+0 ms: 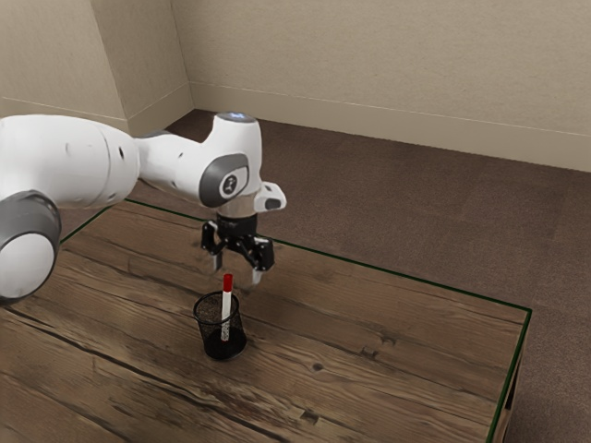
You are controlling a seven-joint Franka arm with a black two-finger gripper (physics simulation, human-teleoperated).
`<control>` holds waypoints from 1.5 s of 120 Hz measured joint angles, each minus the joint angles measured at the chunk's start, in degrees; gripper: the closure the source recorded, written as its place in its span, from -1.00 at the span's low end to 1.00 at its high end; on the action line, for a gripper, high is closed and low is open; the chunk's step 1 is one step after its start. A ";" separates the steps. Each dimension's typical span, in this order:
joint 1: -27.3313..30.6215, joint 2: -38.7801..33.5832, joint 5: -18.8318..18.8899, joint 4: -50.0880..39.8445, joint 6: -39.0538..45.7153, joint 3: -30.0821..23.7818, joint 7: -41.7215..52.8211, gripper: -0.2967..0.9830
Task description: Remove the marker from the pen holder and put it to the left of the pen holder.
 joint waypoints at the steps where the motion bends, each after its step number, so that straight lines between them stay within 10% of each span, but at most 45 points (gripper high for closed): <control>1: -0.02 -0.07 0.01 -0.04 0.09 0.02 -0.05 -0.51; 88: -2.68 -11.79 0.17 -13.65 1.38 0.55 -2.98 -0.50; 129: -2.87 -12.97 0.22 -13.88 1.36 0.56 -3.80 0.44; 180: -5.80 -22.03 3.15 -16.55 -0.59 0.55 -5.89 0.63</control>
